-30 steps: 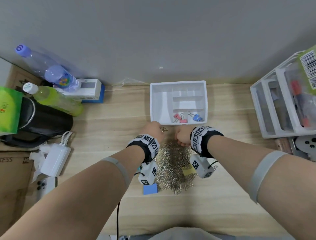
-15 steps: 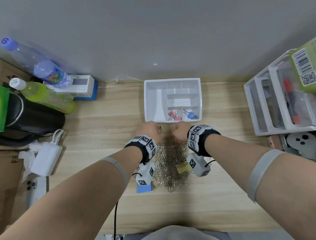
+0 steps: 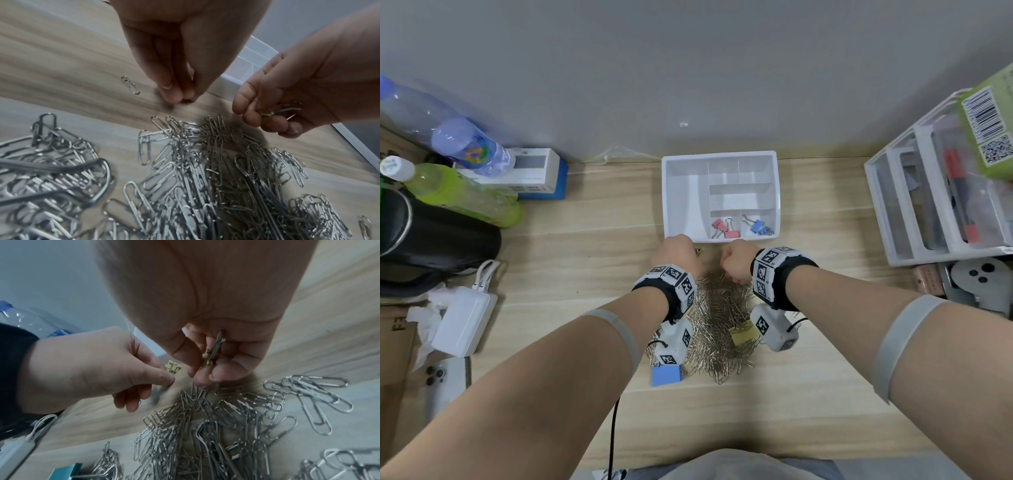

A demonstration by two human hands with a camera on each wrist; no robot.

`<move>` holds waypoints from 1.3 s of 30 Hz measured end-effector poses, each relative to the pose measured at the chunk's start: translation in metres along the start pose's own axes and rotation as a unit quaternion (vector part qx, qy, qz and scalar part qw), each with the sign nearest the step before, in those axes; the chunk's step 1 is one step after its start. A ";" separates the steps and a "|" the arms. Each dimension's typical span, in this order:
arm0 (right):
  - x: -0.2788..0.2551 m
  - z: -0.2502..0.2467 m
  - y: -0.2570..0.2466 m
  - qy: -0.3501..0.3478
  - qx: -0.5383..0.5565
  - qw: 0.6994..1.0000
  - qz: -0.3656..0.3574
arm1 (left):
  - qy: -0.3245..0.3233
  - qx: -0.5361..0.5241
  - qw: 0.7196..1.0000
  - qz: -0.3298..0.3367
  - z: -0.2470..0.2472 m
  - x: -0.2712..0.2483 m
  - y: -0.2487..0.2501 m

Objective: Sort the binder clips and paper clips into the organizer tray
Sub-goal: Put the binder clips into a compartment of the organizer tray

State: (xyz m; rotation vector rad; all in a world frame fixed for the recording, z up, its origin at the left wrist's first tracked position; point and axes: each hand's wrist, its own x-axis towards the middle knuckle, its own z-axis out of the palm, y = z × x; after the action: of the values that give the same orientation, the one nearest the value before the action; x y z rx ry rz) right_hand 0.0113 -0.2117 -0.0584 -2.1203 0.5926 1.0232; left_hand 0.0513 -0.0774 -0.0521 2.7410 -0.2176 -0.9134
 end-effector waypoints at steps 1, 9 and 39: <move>0.000 -0.001 0.000 0.000 0.003 1.000 0.001 | -0.008 0.007 1.000 0.002 -0.001 0.000 0.000; -0.001 -0.003 -0.009 -0.013 0.061 0.998 0.031 | -0.043 -0.072 0.990 0.117 -0.006 -0.010 0.003; 0.024 -0.102 -0.082 0.225 0.157 0.961 -0.045 | 0.036 -0.060 0.991 0.116 -0.063 0.022 -0.015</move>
State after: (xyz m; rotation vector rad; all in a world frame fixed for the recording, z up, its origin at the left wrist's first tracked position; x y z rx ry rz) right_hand 0.1281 -0.2375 0.0000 -2.0708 0.8058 0.3585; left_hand 0.1080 -0.0564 -0.0204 2.5656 -0.4417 -0.7399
